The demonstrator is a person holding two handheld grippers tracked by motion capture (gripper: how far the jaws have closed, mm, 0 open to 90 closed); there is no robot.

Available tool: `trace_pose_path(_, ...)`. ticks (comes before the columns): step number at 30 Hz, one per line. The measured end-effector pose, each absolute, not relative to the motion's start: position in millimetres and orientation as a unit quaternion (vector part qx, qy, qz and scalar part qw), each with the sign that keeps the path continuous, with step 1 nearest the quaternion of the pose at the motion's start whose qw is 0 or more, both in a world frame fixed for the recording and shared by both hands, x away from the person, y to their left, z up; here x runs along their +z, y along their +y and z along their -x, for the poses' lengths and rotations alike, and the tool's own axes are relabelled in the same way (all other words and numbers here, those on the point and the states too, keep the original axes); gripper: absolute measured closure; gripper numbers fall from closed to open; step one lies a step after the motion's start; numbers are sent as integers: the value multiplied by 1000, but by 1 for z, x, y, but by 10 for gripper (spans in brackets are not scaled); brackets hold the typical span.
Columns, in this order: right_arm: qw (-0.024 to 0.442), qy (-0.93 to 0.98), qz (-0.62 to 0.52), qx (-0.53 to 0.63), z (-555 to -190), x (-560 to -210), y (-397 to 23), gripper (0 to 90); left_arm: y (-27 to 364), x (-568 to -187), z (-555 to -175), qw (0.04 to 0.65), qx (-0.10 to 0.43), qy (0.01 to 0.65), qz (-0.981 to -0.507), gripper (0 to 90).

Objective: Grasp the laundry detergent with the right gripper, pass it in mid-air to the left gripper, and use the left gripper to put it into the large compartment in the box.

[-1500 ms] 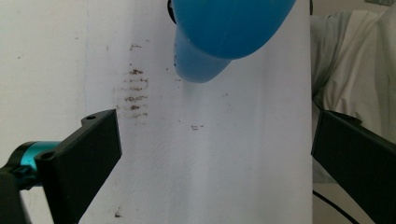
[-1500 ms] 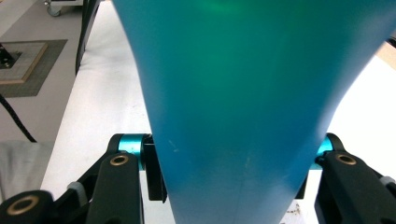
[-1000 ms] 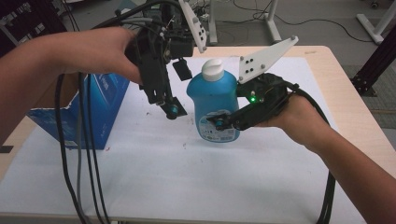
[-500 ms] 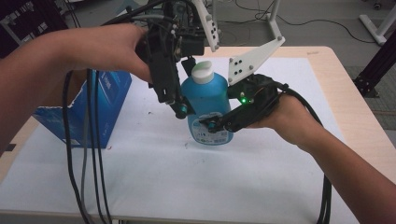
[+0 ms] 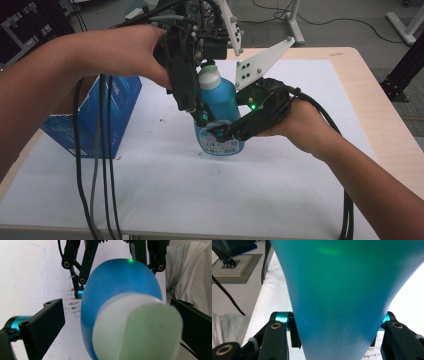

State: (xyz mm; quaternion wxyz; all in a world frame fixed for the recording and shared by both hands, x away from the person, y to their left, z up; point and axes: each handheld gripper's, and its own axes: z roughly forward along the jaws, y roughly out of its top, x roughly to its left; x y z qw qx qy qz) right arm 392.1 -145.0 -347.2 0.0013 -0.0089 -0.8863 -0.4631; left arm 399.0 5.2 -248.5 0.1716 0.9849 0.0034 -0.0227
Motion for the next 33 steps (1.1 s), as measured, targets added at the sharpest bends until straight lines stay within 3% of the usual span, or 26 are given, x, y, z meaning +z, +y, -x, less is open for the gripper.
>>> trace_pose_path(8, 5, -887, 8, -462, -391, -346, -143, 467, 2, -250, -399, 168, -26, -4, -985, 30)
trace_pose_path(10, 5, -887, 8, -462, -391, -346, -144, 467, 2, -250, -398, 168, -32, -10, -985, 100)
trace_pose_path(14, 6, -887, 8, -461, -391, -346, -144, 467, 2, -250, -399, 170, -36, -15, -985, 144)
trace_pose_path(33, 8, -887, 6, -462, -392, -348, -142, 467, 3, -250, -398, 170, -43, -27, -984, 302)
